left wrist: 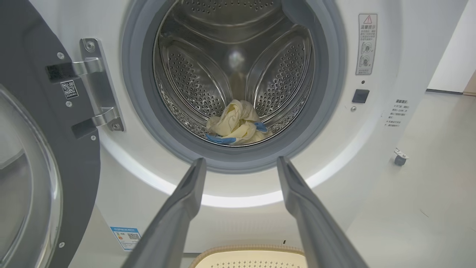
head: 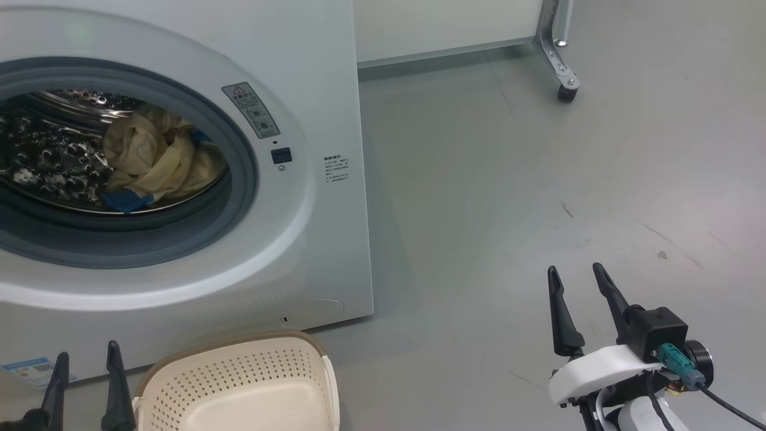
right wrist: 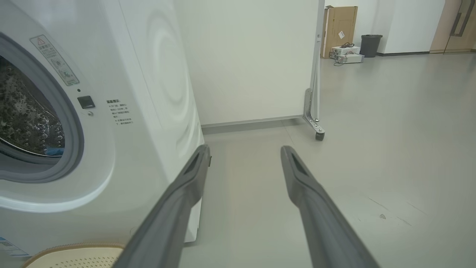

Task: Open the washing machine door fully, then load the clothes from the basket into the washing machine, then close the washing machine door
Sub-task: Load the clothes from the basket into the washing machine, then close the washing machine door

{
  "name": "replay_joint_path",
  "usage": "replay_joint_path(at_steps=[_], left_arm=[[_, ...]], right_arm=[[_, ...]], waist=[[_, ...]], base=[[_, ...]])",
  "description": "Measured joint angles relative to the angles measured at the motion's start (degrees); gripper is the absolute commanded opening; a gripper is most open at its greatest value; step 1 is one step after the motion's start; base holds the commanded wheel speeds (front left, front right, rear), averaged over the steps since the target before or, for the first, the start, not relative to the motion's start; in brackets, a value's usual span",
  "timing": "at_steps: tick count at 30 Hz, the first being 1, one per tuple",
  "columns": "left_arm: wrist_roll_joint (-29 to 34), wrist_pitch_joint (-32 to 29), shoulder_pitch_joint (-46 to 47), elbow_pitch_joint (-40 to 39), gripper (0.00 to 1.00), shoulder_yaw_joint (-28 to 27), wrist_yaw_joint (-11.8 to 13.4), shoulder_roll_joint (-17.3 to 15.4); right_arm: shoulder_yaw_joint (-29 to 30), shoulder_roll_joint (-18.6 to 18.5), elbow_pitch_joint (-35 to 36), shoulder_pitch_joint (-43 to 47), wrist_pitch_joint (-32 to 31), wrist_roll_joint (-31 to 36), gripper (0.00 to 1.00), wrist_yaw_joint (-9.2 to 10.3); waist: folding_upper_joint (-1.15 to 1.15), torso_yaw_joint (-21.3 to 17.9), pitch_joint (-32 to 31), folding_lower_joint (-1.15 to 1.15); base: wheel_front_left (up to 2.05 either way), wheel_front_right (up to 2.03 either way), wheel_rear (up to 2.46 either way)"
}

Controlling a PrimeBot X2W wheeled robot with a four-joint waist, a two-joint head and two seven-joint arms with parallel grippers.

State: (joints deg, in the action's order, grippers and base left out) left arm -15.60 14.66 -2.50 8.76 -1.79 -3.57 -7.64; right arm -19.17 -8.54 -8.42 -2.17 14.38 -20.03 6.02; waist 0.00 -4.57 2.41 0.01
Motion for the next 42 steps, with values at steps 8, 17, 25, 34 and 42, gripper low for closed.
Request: replay_joint_path(at_steps=[8, 17, 25, 34, 42], left_arm=[[1.04, 0.0, -4.09, -3.12, 1.0, -0.73, 0.49, 0.9], [1.64, 0.0, -5.88, -5.17, 1.0, -0.91, 0.6, 1.82], [2.04, 0.0, -7.48, -6.41, 1.0, -0.59, 0.13, 1.97], [2.05, 0.0, -7.78, -7.89, 1.0, -0.64, -0.32, 2.41], [2.05, 0.0, -8.22, -8.35, 1.0, -0.78, -0.81, 2.61]], right_arm=[[-0.79, -0.51, 0.75, 0.88, -0.57, 0.34, 1.0, -0.18], [-0.7, -0.62, 1.98, 1.05, -0.91, 0.34, 1.0, -0.16], [-0.58, -0.69, 2.77, 2.22, -1.11, 0.34, 1.0, -0.16], [-0.36, -0.91, 3.76, 2.25, -1.59, 0.34, 1.0, -0.14], [-0.31, -0.9, 4.3, 2.32, -1.63, 0.34, 1.0, -0.09]], waist=[[0.0, 0.22, -1.94, 0.0], [0.0, 0.0, -2.51, 0.0], [0.0, 0.07, -2.48, 0.0], [0.0, 0.23, -2.17, 0.0], [0.0, 0.39, -2.02, 0.0]], base=[[0.0, 0.0, 0.0], [0.0, 0.0, 0.0], [0.0, 0.0, 0.0], [0.0, 0.0, 0.0], [0.0, 0.0, 0.0]])
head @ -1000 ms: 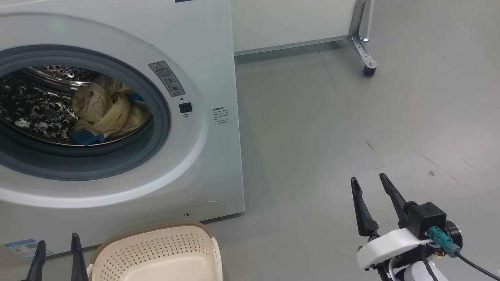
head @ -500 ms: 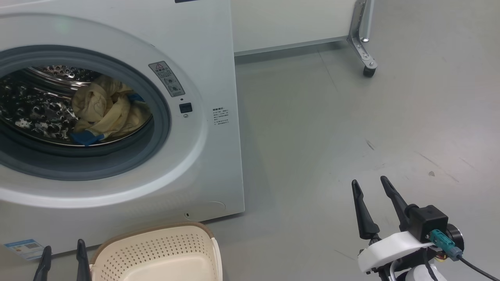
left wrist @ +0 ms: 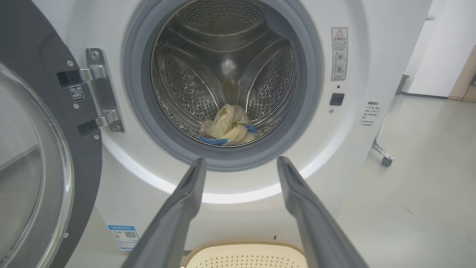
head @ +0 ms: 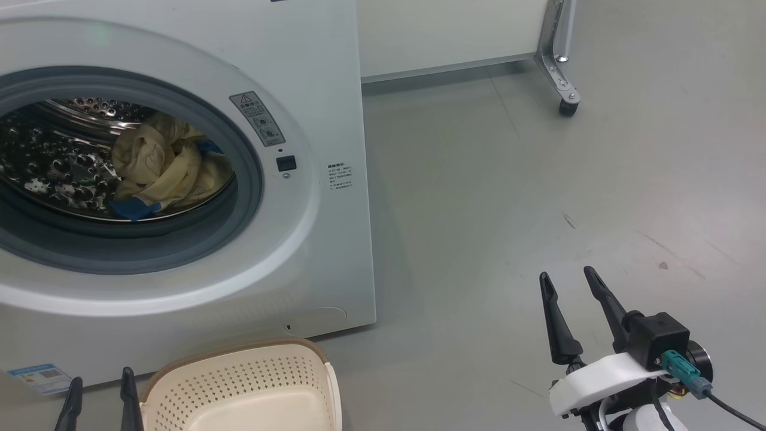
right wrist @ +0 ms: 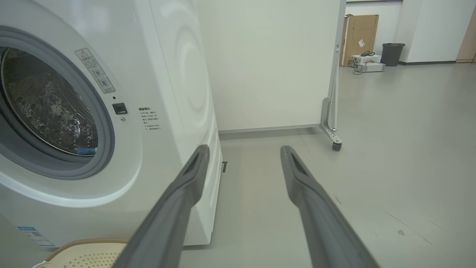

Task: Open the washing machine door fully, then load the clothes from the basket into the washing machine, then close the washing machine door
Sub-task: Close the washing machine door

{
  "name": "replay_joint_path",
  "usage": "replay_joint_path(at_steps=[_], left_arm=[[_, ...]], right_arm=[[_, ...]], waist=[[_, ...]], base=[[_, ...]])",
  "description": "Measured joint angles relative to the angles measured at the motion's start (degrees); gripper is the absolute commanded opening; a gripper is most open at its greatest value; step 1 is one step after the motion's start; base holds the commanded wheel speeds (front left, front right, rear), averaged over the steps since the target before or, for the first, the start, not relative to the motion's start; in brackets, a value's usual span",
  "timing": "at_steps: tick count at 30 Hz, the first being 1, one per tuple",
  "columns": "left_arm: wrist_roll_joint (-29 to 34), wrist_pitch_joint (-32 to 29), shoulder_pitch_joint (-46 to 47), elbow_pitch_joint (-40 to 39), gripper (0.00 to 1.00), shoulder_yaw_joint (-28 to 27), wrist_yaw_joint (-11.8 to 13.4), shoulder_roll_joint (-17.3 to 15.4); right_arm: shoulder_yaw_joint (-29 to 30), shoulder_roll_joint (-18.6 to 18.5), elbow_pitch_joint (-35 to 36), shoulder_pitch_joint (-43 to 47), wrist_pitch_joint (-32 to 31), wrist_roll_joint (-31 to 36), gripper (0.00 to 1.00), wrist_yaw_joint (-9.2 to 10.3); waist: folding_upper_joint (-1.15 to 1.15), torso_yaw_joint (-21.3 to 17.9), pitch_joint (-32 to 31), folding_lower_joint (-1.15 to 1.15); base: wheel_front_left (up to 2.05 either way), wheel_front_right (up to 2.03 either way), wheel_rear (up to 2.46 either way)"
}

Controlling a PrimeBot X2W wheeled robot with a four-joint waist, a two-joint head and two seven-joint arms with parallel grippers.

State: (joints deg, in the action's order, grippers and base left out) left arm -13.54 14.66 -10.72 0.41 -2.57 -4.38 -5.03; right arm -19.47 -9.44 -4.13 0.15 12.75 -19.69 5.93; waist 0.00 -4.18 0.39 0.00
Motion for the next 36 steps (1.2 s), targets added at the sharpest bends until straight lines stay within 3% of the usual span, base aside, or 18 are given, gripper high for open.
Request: replay_joint_path(at_steps=[36], left_arm=[[0.02, 0.0, -0.17, -0.54, 1.0, -0.8, -0.87, 1.2]], right_arm=[[-0.03, -0.18, 0.99, 0.85, -0.9, 0.0, 1.0, 0.1]], waist=[[0.0, 0.55, 0.25, 0.0]], base=[[0.0, 0.0, 0.0]])
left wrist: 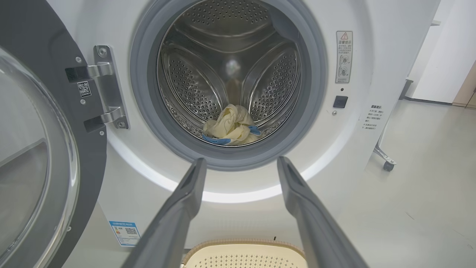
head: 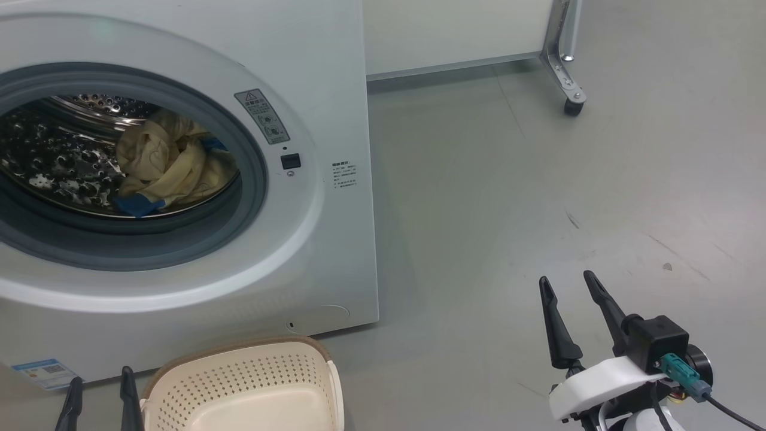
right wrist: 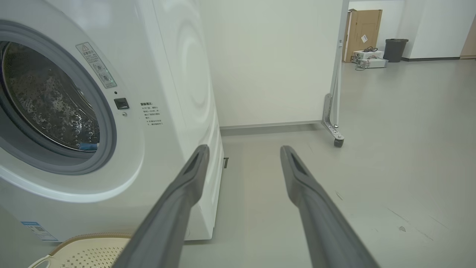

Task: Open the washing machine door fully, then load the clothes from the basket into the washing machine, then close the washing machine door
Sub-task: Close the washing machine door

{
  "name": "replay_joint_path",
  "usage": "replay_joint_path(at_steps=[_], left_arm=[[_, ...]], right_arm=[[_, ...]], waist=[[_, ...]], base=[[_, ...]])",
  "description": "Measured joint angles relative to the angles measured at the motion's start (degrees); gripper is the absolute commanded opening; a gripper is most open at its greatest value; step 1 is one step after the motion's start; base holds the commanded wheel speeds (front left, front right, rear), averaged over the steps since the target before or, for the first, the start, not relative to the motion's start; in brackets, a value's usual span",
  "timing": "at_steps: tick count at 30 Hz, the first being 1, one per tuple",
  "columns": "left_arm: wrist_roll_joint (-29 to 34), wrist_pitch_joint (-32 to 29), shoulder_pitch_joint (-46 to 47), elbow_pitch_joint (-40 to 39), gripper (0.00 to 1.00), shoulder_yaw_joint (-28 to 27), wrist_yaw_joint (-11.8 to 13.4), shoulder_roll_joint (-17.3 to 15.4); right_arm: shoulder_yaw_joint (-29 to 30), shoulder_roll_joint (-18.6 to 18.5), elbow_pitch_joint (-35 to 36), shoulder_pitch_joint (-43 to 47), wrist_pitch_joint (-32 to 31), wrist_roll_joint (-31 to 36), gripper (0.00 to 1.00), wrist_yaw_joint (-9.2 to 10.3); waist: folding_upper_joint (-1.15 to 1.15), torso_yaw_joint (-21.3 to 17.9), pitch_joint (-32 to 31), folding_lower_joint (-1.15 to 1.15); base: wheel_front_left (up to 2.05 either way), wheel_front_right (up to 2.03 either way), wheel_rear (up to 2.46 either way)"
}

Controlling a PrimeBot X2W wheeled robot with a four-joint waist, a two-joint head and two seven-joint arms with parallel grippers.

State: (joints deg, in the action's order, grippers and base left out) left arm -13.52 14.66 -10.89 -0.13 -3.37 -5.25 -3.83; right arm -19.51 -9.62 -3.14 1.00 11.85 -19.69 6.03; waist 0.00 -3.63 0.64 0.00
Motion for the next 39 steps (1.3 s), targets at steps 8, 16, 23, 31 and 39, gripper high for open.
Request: replay_joint_path(at_steps=[8, 16, 23, 31, 39], left_arm=[[0.47, 0.0, -0.1, 0.09, 1.0, -0.09, -0.2, 0.15], [0.55, 0.0, -0.59, 0.19, 1.0, -0.35, -0.21, 0.25], [0.56, 0.0, -1.14, 0.19, 1.0, -0.59, -0.21, 0.42], [1.57, 0.0, -1.14, 0.13, 1.0, -1.15, -0.21, 0.53], [1.72, 0.0, -1.14, 0.0, 1.0, -1.15, -0.21, 0.7]], right_arm=[[-0.43, -0.1, 0.04, -0.01, -0.08, 0.0, 1.0, -0.16], [-0.53, -0.29, 0.04, -0.01, -0.51, 0.0, 1.0, -0.18], [-0.6, -0.41, 0.18, -0.01, -0.52, 0.0, 1.0, -0.18], [-0.6, -0.43, 0.23, 0.0, -0.52, -0.01, 1.0, -0.18], [-0.6, -0.44, 0.29, 0.0, -0.53, -0.01, 1.0, -0.18]], waist=[[0.0, 0.31, -0.23, 0.0], [0.0, 0.72, -0.48, 0.0], [0.0, 1.09, -0.54, 0.0], [0.0, 1.22, -0.52, 0.0], [0.0, 1.12, -0.31, 0.0]], base=[[0.0, 0.0, 0.0], [0.0, 0.0, 0.0], [-0.02, 0.06, -0.04], [-0.2, 0.44, -0.25], [-0.57, 0.73, -0.16]])
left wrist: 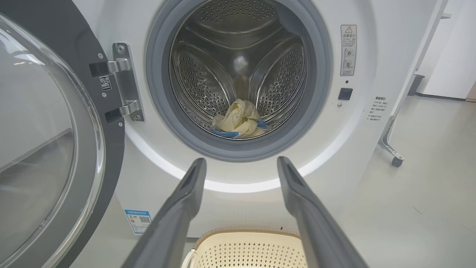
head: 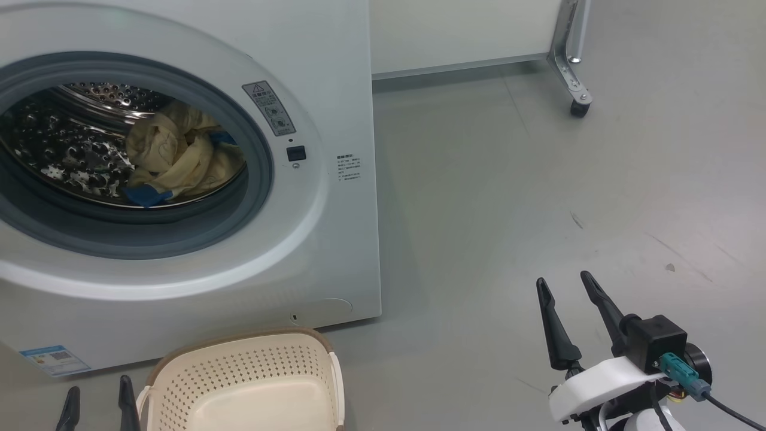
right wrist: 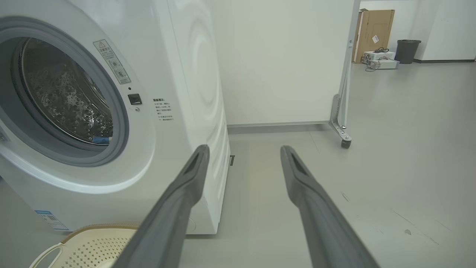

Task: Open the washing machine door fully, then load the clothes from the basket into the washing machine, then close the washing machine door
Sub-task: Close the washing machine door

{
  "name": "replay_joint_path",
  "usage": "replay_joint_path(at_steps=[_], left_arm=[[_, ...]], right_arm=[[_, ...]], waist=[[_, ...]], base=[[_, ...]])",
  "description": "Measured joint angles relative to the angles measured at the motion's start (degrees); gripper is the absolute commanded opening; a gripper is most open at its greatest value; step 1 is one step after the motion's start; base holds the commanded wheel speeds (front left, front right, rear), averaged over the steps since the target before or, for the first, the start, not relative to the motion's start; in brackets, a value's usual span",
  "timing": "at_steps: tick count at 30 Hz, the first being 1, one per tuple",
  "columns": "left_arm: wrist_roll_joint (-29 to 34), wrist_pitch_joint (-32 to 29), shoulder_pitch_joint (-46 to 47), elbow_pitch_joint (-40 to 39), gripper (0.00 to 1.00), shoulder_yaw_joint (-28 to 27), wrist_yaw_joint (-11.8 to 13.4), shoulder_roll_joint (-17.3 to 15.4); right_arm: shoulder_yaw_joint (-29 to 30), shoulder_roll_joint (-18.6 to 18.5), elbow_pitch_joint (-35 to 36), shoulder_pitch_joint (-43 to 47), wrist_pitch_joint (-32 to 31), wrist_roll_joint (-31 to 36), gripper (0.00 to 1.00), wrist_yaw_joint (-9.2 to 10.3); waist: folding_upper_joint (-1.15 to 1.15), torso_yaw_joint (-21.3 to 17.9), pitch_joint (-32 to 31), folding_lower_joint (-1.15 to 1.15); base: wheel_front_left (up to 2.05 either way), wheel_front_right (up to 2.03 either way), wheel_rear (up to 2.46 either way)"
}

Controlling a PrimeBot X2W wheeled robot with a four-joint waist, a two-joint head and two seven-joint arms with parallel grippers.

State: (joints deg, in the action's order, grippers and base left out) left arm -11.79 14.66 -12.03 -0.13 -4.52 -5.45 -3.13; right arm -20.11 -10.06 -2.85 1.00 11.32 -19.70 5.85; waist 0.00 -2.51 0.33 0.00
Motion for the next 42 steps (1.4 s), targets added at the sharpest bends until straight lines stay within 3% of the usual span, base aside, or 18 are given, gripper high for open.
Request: replay_joint_path(at_steps=[42], left_arm=[[0.16, 0.0, 0.03, 0.02, 1.0, -0.04, -0.29, 0.48]], right_arm=[[0.29, -0.01, 0.3, 0.03, 0.0, -0.01, 1.0, 0.02]], waist=[[0.0, 0.87, 0.93, 0.0]], base=[[-0.72, 0.72, 0.0]])
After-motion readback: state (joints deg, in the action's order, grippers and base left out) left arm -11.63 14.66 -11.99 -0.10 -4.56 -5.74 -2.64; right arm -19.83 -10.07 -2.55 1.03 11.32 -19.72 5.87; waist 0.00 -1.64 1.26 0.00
